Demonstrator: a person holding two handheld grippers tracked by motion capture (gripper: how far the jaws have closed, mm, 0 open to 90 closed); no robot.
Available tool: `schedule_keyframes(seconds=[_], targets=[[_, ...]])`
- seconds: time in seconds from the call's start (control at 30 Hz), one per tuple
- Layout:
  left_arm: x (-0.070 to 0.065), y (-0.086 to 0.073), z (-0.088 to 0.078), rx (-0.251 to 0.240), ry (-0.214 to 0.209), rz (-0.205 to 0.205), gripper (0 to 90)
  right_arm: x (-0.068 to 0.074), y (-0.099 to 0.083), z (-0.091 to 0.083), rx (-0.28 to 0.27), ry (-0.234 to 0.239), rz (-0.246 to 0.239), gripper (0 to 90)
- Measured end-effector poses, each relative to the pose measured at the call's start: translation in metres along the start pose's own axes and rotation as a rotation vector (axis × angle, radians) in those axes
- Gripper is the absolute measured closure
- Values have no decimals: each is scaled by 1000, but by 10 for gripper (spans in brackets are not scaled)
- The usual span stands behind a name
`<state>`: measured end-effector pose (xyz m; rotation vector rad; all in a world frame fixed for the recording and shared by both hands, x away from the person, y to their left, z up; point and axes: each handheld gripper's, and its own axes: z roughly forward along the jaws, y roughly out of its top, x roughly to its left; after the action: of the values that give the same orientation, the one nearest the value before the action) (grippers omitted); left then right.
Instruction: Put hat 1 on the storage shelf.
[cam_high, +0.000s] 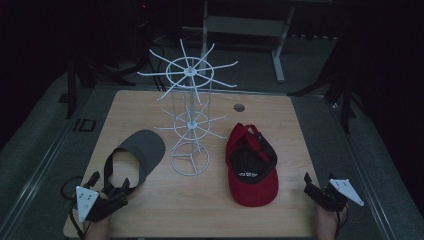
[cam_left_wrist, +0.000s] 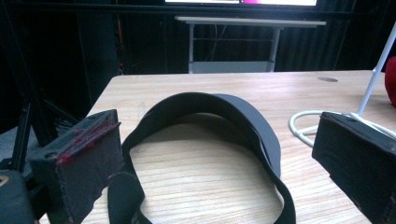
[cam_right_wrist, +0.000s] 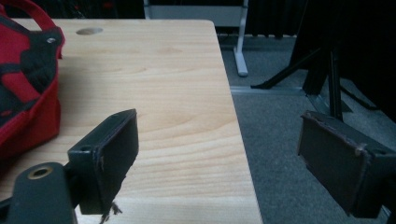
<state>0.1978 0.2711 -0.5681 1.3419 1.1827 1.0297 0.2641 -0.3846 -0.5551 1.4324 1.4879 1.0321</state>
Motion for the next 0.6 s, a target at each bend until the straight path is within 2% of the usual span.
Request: schedule_keyframes(seconds=[0.1,0.13,0.23,0.27,0.3,0.37,0.47,0.5,0.57,0.6], targets=[[-1,1,0,-6,-7,0,19,0,1,1,26,6,-6,136],[-2,1,0,-8,-7,-2,20,0,1,2,34,25,-9,136],[-3,1,0,-14,-13,-1,19,5,2,3,55,43,-50,136],[-4,2,0,-18,-14,3,19,5,2,3,55,43,-50,136],[-4,2,0,-14,-29,-8,19,8,3,4,55,48,-71,134],[-5,2,0,-13,-31,-10,19,9,6,3,55,58,-68,131],[-6,3,-2,-16,-35,-18,19,10,20,1,71,90,-59,108],[-6,4,-3,-18,-35,-19,19,11,25,0,68,86,-70,108],[-6,5,-4,-19,-31,-2,19,11,36,-1,72,108,-81,121],[-6,5,-4,-14,-28,-13,19,12,41,0,76,115,-82,132]])
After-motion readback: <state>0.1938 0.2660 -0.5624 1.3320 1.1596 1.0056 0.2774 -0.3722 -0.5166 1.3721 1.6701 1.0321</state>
